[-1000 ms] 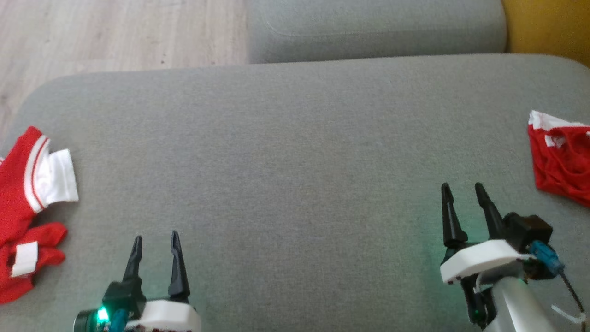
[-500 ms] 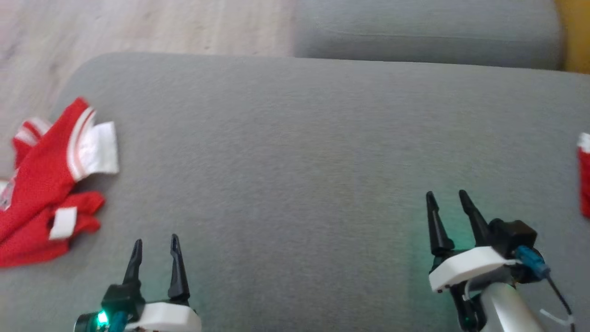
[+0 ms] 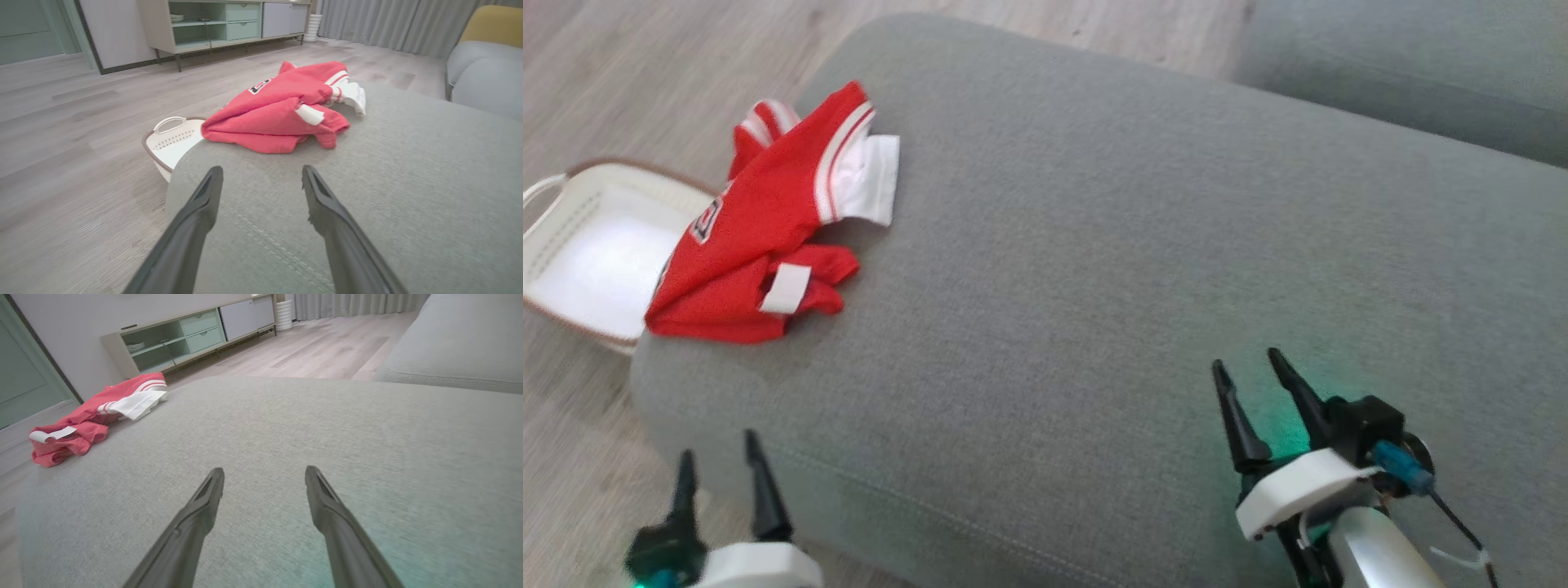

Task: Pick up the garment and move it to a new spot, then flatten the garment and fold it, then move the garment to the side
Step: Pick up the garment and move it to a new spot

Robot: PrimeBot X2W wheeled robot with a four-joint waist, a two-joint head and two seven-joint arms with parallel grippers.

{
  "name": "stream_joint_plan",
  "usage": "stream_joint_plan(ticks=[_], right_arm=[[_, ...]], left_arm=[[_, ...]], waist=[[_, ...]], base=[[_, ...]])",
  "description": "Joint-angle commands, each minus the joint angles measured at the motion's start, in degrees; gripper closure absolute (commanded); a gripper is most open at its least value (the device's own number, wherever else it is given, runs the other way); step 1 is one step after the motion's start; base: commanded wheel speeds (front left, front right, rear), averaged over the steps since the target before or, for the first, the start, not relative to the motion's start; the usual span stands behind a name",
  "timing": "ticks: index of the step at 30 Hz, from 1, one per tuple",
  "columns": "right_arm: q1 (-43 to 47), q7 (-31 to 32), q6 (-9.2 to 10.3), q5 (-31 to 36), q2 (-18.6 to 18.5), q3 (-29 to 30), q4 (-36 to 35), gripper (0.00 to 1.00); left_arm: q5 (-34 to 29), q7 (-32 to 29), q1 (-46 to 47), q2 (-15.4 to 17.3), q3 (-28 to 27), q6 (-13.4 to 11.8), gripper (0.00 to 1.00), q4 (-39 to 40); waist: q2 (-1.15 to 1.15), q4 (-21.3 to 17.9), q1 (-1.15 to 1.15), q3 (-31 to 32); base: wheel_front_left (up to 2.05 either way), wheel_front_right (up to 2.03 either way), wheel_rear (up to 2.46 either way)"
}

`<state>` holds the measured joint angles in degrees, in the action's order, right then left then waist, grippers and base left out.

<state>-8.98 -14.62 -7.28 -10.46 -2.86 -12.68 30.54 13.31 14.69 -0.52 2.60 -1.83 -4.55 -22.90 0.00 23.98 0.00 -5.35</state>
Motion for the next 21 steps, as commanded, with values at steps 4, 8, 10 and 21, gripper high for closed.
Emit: stream_joint_plan(ticks=[4, 8, 10, 21], right_arm=[[-3.42, -0.38, -0.21, 0.45, -0.02, -3.51, -1.36, 0.00], [-4.25, -0.38, -0.21, 1.80, -0.02, -4.66, -1.83, 0.00], [-4.72, -0.38, -0.21, 2.84, -0.02, -4.59, -2.09, 0.00], [-7.90, -0.38, -0.21, 6.01, -0.61, -4.37, -4.23, 0.00]], left_arm=[[0.72, 0.31, 1.71, 0.28, -5.34, 0.96, 0.00, 1.62], [0.29, 0.31, 5.96, 0.49, -9.09, 3.84, 0.00, 1.05], [0.02, 0.31, 9.24, 1.43, -10.82, 5.71, 0.00, 0.09], [-1.81, -0.25, 32.36, 11.74, -8.83, 11.15, 0.00, -18.61]], waist=[[0.00, 1.24, 0.00, -2.51], [0.00, -0.35, 0.00, -4.90], [0.00, -1.24, 0.00, -6.43], [0.00, -6.92, 0.00, -15.65]], base=[[0.00, 0.00, 0.00], [0.00, 0.00, 0.00], [0.00, 0.00, 0.00], [0.00, 0.00, 0.00]])
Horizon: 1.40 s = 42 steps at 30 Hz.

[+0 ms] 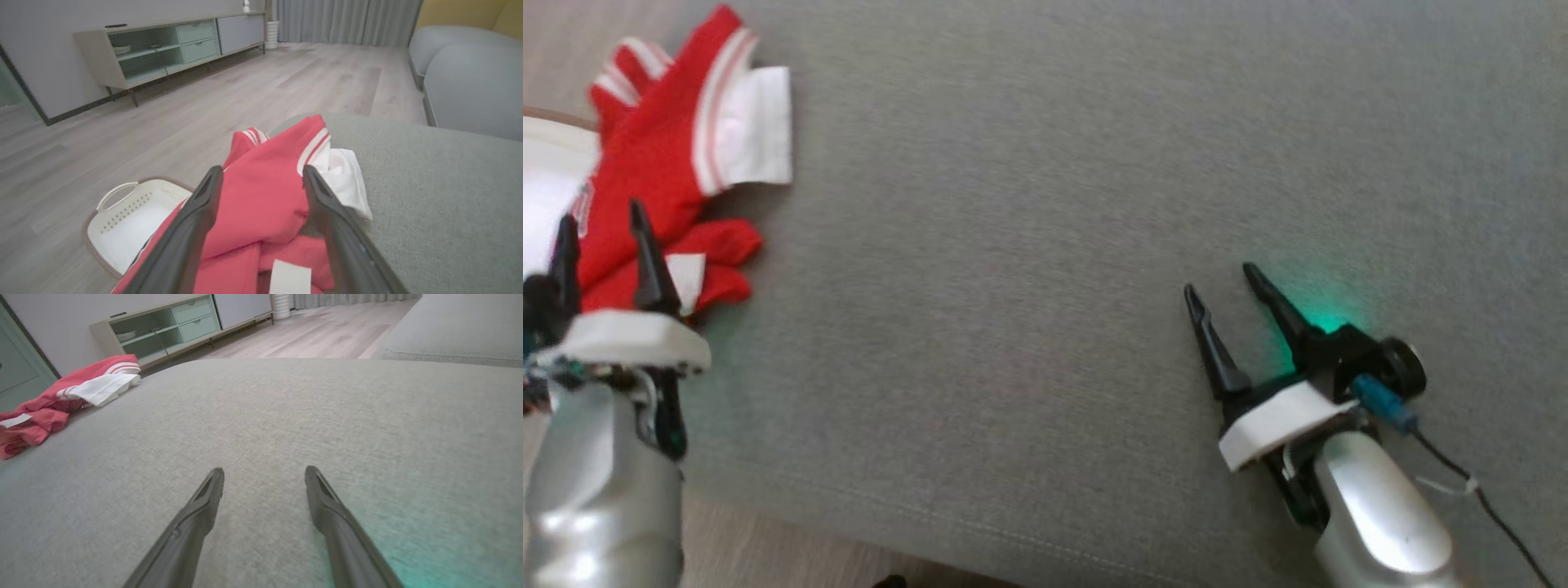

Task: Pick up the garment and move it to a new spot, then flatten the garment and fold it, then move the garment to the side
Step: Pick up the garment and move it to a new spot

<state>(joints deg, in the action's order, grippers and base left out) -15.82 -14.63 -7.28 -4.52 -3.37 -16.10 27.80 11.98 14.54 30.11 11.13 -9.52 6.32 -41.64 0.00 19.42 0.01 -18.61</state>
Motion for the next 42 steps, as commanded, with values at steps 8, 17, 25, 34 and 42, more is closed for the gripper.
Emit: stream_joint_plan(ticks=[8, 17, 25, 34, 42], right_arm=[[-2.97, -0.37, -0.21, 0.30, -0.85, -0.65, -2.91, 0.00], [-4.03, -0.37, -0.21, 0.43, -0.99, -0.06, -3.47, 0.00], [-5.05, -0.37, -0.21, -0.45, -0.70, 0.27, -3.00, 0.00], [-4.03, -0.37, -0.21, -2.73, 0.11, 1.87, -2.25, 0.00], [-2.09, -0.37, -0.21, -8.90, 0.46, -0.27, -2.91, 0.00]], left_arm=[[-1.59, -1.15, 10.02, 7.23, 4.11, 1.02, 0.00, -13.51], [-3.96, 0.24, 14.76, 8.90, 5.01, -5.91, 0.00, -18.85], [-4.03, 0.43, 17.22, 8.99, 4.94, -7.64, 1.00, -16.15], [-5.91, 0.45, 19.24, 7.66, 7.16, -3.64, 1.00, 6.84], [-4.88, 0.43, 22.16, 2.73, 14.57, 0.18, 1.00, 17.99]], waist=[[0.00, -6.13, -0.01, -6.06], [0.00, -7.39, -0.01, -8.43], [0.00, -7.82, -0.01, -8.86], [0.00, -8.86, -0.01, -3.05], [0.00, -14.72, -0.01, 3.67]], base=[[0.00, 0.00, 0.00], [0.00, 0.00, 0.00], [0.00, 0.00, 0.00], [0.00, 0.00, 0.00], [0.00, 0.00, 0.00]])
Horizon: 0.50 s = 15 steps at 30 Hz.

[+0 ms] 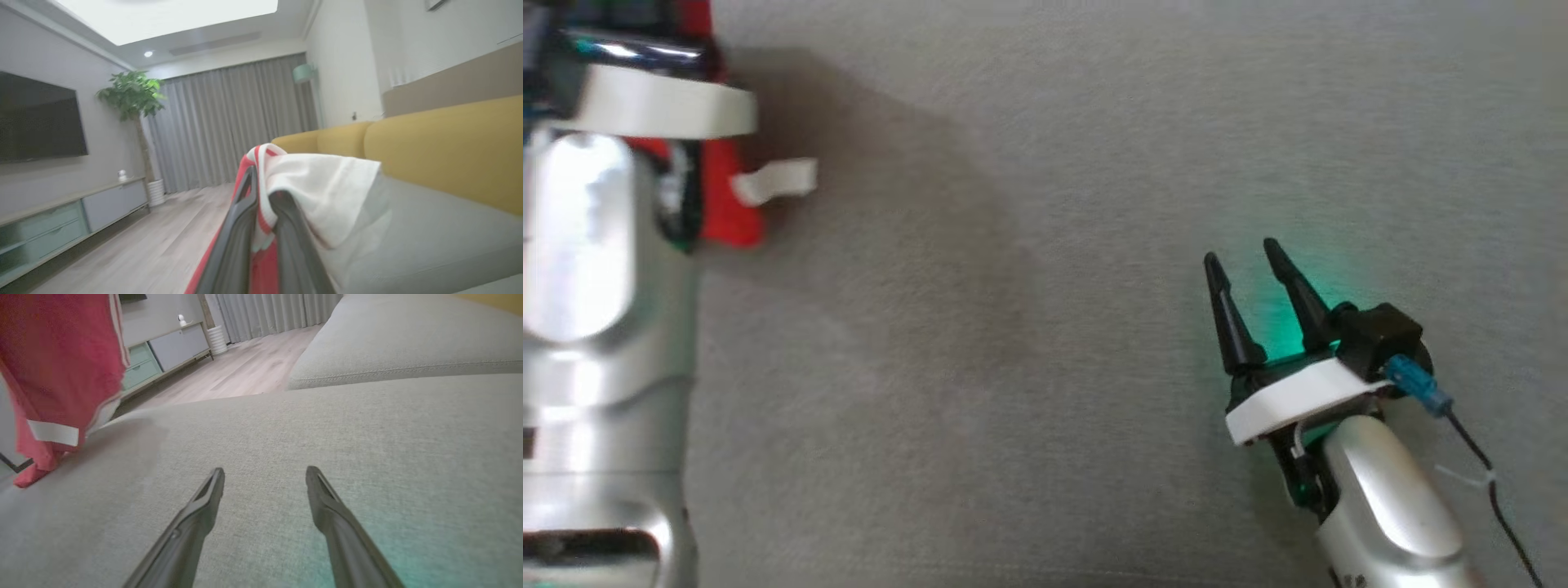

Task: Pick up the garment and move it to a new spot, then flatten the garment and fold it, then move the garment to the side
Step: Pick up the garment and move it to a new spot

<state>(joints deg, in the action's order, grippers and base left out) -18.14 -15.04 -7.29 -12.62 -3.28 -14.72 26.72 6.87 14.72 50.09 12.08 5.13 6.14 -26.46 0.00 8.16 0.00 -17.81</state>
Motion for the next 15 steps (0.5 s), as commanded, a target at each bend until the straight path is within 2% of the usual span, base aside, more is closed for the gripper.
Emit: stream_joint_plan(ticks=[1, 8, 10, 15], right_arm=[[0.48, 0.04, -0.20, -1.59, 0.38, -2.05, -1.89, 0.00], [1.76, 0.04, -0.20, -4.07, 0.39, -2.11, -2.64, 0.00], [1.83, 0.04, -0.20, -4.27, 0.39, -2.07, -2.74, 0.00], [1.84, 0.04, -0.20, -4.77, 0.39, -2.22, -2.84, 0.00]], left_arm=[[0.73, 0.14, 2.11, 1.21, 0.98, 0.60, 1.00, 3.60], [4.64, -2.94, -1.05, -3.93, 10.63, 1.26, 1.00, 8.25], [6.60, -3.20, -2.46, -5.89, 13.19, 1.30, 1.00, 7.85], [9.51, -2.34, -4.35, -8.34, 18.36, 1.32, 1.00, 4.11]], waist=[[0.00, -4.65, 0.00, 3.57], [0.00, -12.27, 0.00, 4.96], [0.00, -14.39, 0.00, 4.82], [0.00, -18.06, 0.00, 4.28]], base=[[0.00, 0.00, 0.00], [0.00, 0.00, 0.00], [0.00, 0.00, 0.00], [0.00, 0.00, 0.00]])
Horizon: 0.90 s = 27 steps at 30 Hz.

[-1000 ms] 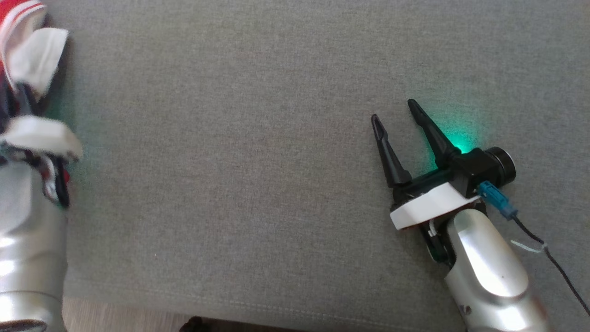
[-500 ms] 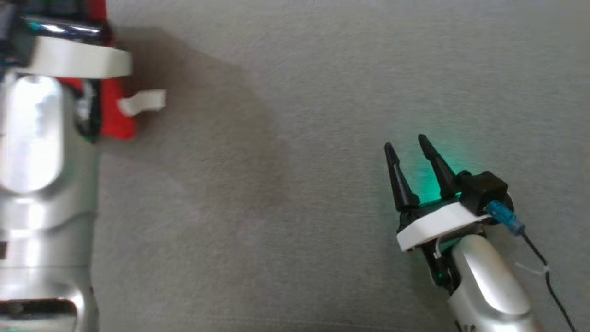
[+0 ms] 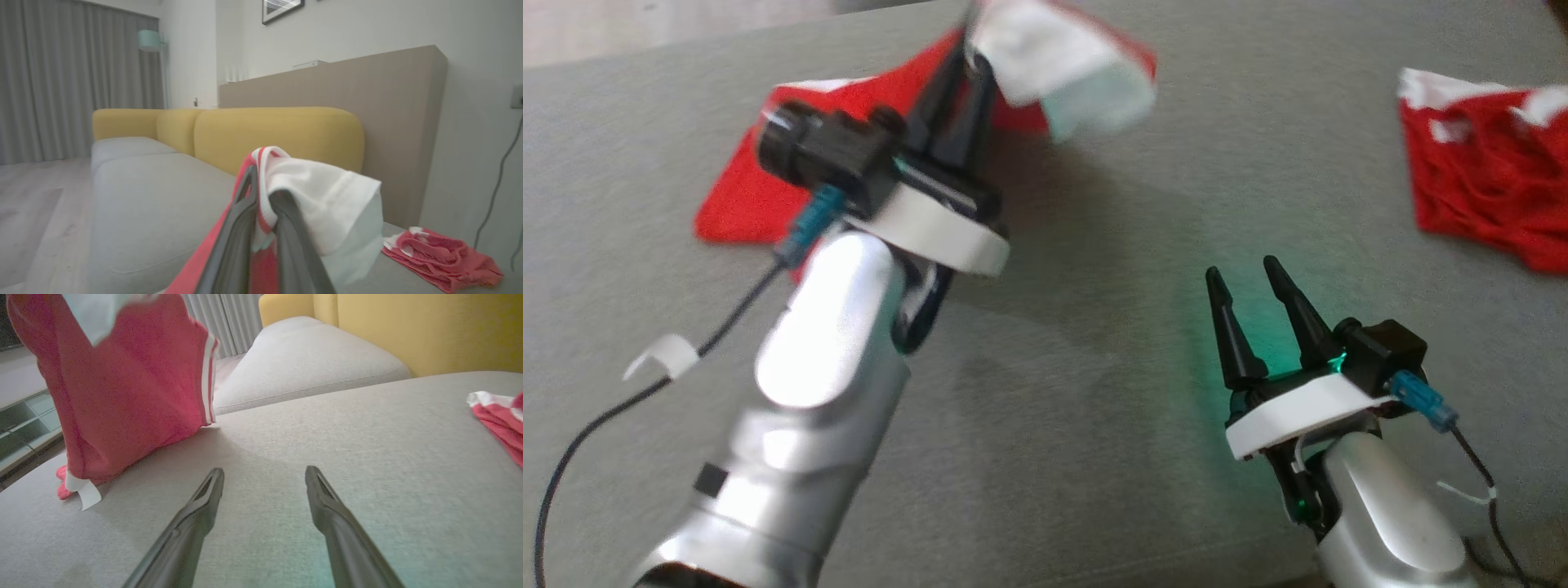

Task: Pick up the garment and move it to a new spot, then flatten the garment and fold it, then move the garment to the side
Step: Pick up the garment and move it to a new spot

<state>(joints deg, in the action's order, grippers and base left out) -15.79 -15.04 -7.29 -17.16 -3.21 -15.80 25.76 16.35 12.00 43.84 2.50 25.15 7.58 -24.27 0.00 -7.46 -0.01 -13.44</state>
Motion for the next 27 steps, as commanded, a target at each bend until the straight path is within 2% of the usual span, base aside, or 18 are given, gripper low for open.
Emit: stream_joint_plan(ticks=[1, 2, 8, 11, 15, 19, 21, 27], right_arm=[[-0.60, 0.04, -0.20, -0.28, 0.33, -1.31, -1.83, 0.00], [-0.75, 0.04, -0.20, -0.51, 0.33, -1.53, -1.70, 0.00], [-0.49, 0.04, -0.20, -1.27, 0.33, -1.79, -1.75, 0.00], [-0.07, 0.04, -0.20, -1.38, 0.33, -1.22, -1.91, 0.00], [0.67, 0.04, -0.20, -1.23, 0.33, -0.18, -2.03, 0.00], [1.73, 0.04, -0.20, -0.63, 0.33, 0.78, -1.93, 0.00], [2.96, 0.04, -0.20, 0.12, 0.33, 1.80, -1.73, 0.00], [5.85, 0.04, -0.20, 1.38, 0.33, 4.01, -0.70, 0.00]], left_arm=[[0.54, 0.74, 1.64, 0.91, -0.47, -0.16, 1.00, 0.65], [1.67, 1.26, 1.12, 0.55, 1.68, -0.72, 0.00, -2.71], [6.98, 2.69, -0.97, 0.40, 6.79, -4.55, 0.00, -9.60], [7.23, 2.93, -3.69, 0.40, 6.06, -6.55, 0.00, -11.25], [5.91, 2.97, -10.47, 1.68, -0.11, -9.50, 0.00, -7.45], [4.48, 2.98, -20.41, 3.06, -8.44, -11.31, 0.00, -1.92], [2.31, 2.98, -27.42, 3.47, -12.97, -11.37, 0.00, 0.72], [-0.29, 2.99, -37.43, 2.01, -20.84, -10.27, 0.00, 4.19]], waist=[[0.00, -3.23, 0.01, -0.33], [0.00, -4.27, 0.01, -0.52], [0.00, -4.70, 0.01, -0.07], [0.00, -3.64, 0.01, 0.90], [0.00, -1.93, 0.01, 2.53], [0.00, -0.32, 0.01, 5.07], [0.00, 1.03, 0.01, 6.83], [0.00, 3.33, 0.01, 10.19]], base=[[0.00, 0.00, 0.00], [0.00, 0.00, 0.00], [0.00, 0.00, 0.00], [0.00, 0.00, 0.00], [0.00, 0.00, 0.00], [0.00, 0.00, 0.00], [0.00, 0.00, 0.00], [0.00, 0.00, 0.00]])
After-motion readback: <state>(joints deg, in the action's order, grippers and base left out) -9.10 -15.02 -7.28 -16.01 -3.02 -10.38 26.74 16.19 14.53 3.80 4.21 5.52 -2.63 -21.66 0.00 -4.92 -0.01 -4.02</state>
